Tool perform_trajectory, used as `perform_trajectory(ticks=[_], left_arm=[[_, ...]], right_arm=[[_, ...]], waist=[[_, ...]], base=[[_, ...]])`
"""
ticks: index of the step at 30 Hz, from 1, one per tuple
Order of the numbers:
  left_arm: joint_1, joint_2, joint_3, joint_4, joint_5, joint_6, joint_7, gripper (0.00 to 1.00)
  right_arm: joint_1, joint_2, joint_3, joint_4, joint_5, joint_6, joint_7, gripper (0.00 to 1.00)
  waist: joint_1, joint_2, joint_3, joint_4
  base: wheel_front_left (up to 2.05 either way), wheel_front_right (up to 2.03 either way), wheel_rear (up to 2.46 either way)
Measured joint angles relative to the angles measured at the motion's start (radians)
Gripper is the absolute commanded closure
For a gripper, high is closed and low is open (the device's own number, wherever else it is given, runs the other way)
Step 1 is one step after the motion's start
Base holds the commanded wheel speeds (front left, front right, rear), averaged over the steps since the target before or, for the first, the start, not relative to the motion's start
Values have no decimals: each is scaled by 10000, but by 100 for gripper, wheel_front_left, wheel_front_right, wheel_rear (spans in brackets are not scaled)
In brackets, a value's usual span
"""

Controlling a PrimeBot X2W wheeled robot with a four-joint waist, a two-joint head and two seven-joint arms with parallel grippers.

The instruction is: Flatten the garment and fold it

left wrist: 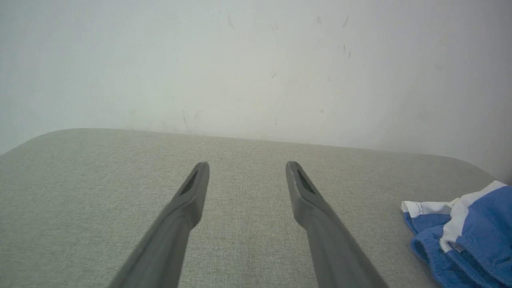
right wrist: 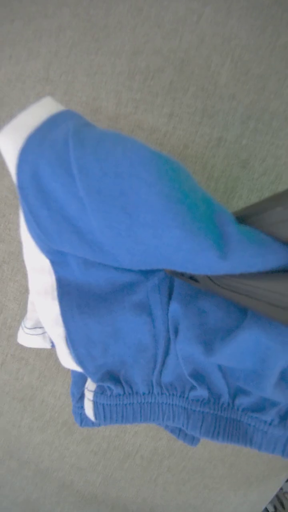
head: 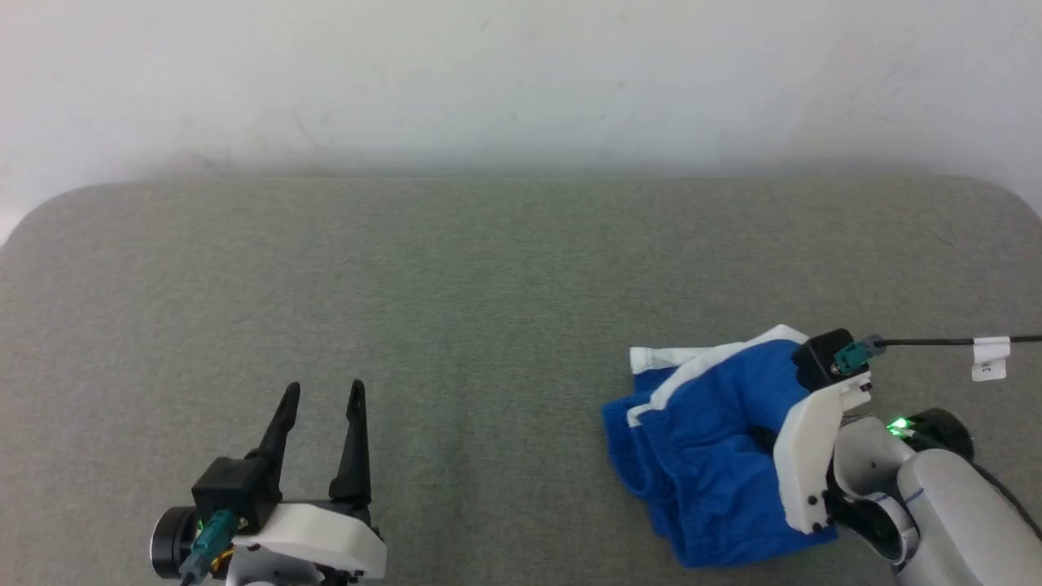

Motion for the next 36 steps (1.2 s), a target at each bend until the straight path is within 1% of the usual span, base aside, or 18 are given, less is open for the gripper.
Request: perform_trajectory(ticks=[2, 6, 10, 12, 15, 17, 21, 23, 24, 28, 31, 36], left_arm=[[10, -46, 8, -79, 25, -4, -2, 0], [-39, -144, 42, -286, 150, -104, -2, 0], [-398, -140, -8, -330, 263, -261, 0, 0], [-696, -119, -90, -341, 337, -351, 8, 0], [-1283, -54, -201, -341, 566, -514, 36, 0], [-1614, -23, -267, -337, 640, -600, 107, 0], [-2017, -6, -359, -295, 709, -629, 113, 0], [-2122, -25, -391, -236, 708, -688, 113, 0], [-2154, -44, -389, -203, 708, -690, 113, 0], [-2164, -119, -364, -42, 700, -690, 100, 0], [-2157, -182, -316, 73, 688, -688, 86, 0], [-1902, -290, -107, 240, 596, -673, 12, 0]], right_arm=[[17, -370, 207, -339, -412, 0, 274, 100], [6, -1135, 360, -761, -825, 0, 694, 100], [-194, -1745, 159, -648, -970, 0, 669, 100], [-396, -2082, 98, -382, -1118, 0, 483, 100], [-804, -2408, -313, 247, -1267, 2, -144, 100], [-1098, -2487, -698, 731, -1419, 0, -598, 100], [-1586, -2533, -1461, 1801, -1852, 2, -1546, 99], [-1750, -2537, -1768, 2268, -2213, 2, -2194, 18], [-1822, -2546, -1875, 2487, -2520, 4, -2541, 0], [-2062, -2424, -2865, 3536, -3730, 10, -4067, 0], [-2061, -2270, -3724, 4349, -4368, 10, -5087, 0], [-1929, -2006, -5154, 4660, -5423, 10, -6575, 0]], waist=[[-1, 0, 25, -222], [-1, 0, 217, -719], [0, 0, 655, -1195], [0, 0, 954, -1397], [1, 0, 1446, -1651], [2, 0, 1773, -1793], [3, 0, 2386, -2016], [3, 0, 2640, -2091], [3, 0, 2749, -2120], [4, 0, 3035, -2183], [2, 0, 3015, -2131], [0, 0, 2623, -2049]], base=[[0, 0, 0], [0, 0, 0], [0, 0, 0], [0, 0, 0], [0, 0, 0], [0, 0, 0], [0, 0, 0], [0, 0, 0], [0, 0, 0], [0, 0, 0], [0, 0, 0], [0, 0, 0]])
